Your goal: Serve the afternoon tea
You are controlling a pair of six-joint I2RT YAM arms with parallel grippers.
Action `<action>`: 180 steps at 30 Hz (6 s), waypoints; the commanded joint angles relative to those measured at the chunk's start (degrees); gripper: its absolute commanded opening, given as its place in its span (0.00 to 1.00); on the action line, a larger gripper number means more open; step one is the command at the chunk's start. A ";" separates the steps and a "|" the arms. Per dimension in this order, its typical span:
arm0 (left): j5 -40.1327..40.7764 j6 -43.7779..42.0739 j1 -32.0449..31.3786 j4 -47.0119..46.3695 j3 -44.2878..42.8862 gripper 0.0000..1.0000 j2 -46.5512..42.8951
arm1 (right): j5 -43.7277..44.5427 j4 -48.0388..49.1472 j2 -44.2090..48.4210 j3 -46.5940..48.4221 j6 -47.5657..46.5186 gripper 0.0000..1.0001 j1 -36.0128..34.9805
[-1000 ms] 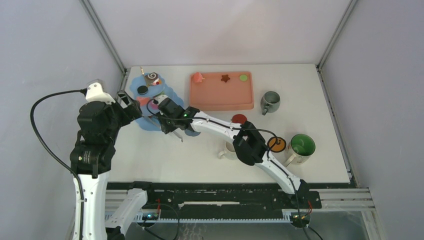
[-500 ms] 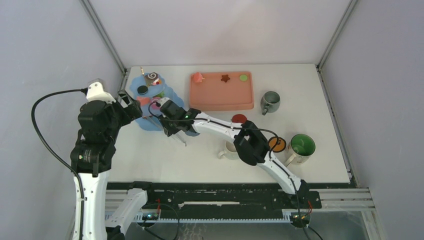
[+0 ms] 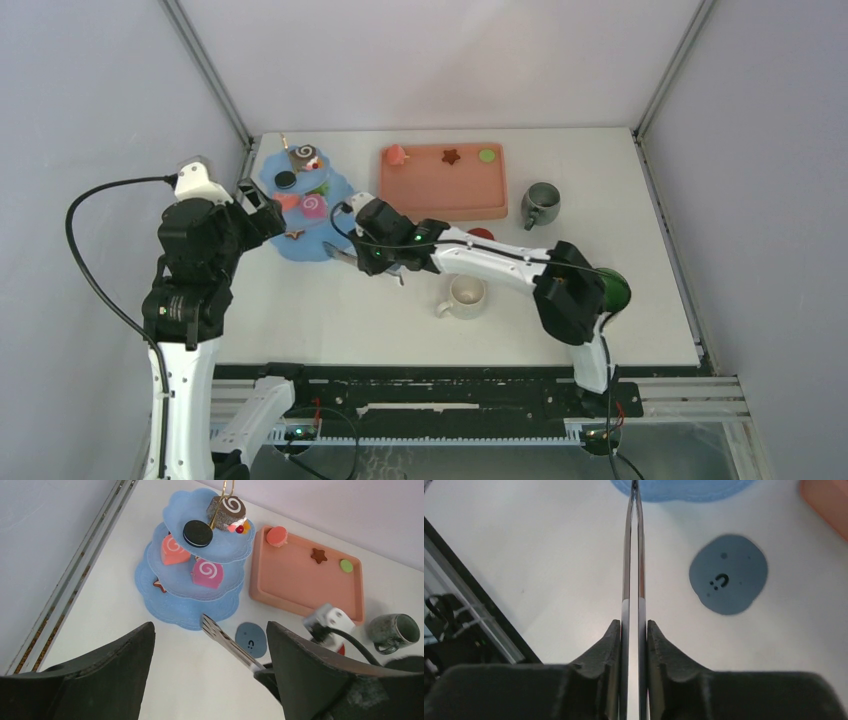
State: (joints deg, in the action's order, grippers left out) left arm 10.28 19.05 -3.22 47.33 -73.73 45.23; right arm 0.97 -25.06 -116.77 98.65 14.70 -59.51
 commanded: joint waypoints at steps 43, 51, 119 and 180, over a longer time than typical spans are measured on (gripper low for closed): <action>0.10 0.23 0.46 -3.12 -1.49 0.86 2.37 | 0.87 0.25 -9.78 21.47 11.29 0.42 26.41; 0.43 -0.11 0.40 -3.39 -1.14 0.86 2.74 | 1.18 -2.01 -13.70 26.60 12.02 0.44 26.81; -1.09 0.76 0.45 -3.28 -1.47 0.86 1.94 | -0.35 1.62 -5.99 12.10 3.59 0.43 27.20; -4.91 2.14 0.36 -3.65 -0.99 0.86 1.06 | 3.95 4.49 11.77 -4.67 3.20 0.36 24.69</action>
State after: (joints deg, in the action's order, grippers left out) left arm 6.70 20.56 -3.22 45.91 -73.73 46.13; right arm 8.62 -22.26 -103.53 88.99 12.93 -35.75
